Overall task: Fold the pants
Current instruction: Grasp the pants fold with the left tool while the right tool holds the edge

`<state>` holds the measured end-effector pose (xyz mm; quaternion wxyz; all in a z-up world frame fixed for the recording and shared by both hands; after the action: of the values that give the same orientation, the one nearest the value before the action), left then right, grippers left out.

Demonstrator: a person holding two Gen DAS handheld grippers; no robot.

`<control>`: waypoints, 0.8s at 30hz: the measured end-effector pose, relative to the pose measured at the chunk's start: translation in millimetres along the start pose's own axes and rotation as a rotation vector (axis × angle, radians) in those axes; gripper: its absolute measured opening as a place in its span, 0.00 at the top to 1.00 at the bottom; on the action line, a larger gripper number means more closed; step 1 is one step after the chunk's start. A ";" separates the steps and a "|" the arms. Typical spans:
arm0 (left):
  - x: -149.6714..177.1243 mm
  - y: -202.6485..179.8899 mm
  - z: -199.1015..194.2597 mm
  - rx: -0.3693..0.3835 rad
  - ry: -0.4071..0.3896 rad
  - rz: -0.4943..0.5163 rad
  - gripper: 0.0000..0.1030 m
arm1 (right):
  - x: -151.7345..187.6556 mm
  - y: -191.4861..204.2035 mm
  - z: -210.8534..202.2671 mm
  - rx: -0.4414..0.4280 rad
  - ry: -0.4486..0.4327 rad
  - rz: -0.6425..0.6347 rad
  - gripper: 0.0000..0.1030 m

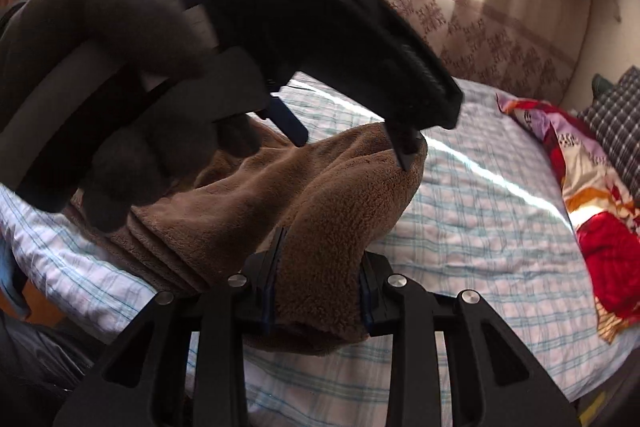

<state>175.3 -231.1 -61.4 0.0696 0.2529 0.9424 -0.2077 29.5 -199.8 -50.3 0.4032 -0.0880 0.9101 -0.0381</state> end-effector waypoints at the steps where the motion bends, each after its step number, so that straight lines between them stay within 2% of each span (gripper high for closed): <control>1: 0.2 -2.0 0.2 -0.003 0.020 0.016 0.06 | -2.4 5.0 0.3 -0.006 -0.006 -0.017 0.71; 5: 6.8 -3.7 5.6 -0.078 0.091 0.085 0.06 | -5.9 13.9 -0.4 -0.036 -0.021 -0.050 0.71; 8: 13.2 0.0 7.5 -0.125 0.105 0.107 0.06 | -7.0 16.7 -1.0 -0.047 -0.025 -0.060 0.71; 9: 14.7 2.8 7.6 -0.137 0.099 0.113 0.08 | -6.8 16.9 -1.4 -0.049 -0.025 -0.063 0.71; 10: 16.2 5.3 8.2 -0.140 0.097 0.115 0.18 | -6.5 15.8 -1.5 -0.050 -0.024 -0.062 0.71; 11: 17.4 7.9 8.7 -0.125 0.097 0.103 0.32 | -6.6 14.1 -1.4 -0.053 -0.021 -0.055 0.71; 14: 19.8 12.5 7.7 -0.052 0.091 0.058 0.59 | -9.1 6.0 -1.1 -0.083 -0.005 -0.007 0.71; 17: 18.7 14.8 -2.5 -0.011 0.060 0.061 0.69 | -18.7 -4.9 -4.3 -0.135 -0.008 0.061 0.71; 20: 16.8 26.0 -22.9 0.034 0.015 0.050 0.72 | -36.9 -8.2 -9.3 -0.190 -0.030 0.109 0.71; 24: 18.5 53.2 -58.9 0.085 -0.065 0.016 0.73 | -64.0 3.7 -13.3 -0.252 -0.066 0.105 0.71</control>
<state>184.7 -155.9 -31.4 0.0912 0.2561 0.9279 -0.2550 61.3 -184.0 4.7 0.4199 -0.0914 0.8973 0.1004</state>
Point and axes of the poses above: each gripper's, at about its wrist camera, not at the fingertips, and z roughly the way its jaws point, y to its left, x to its underside, the point moved 5 cm from there along z, roughly the way its jaws point, and after that the axes turned 1 degree about z, right-handed, at the moved point
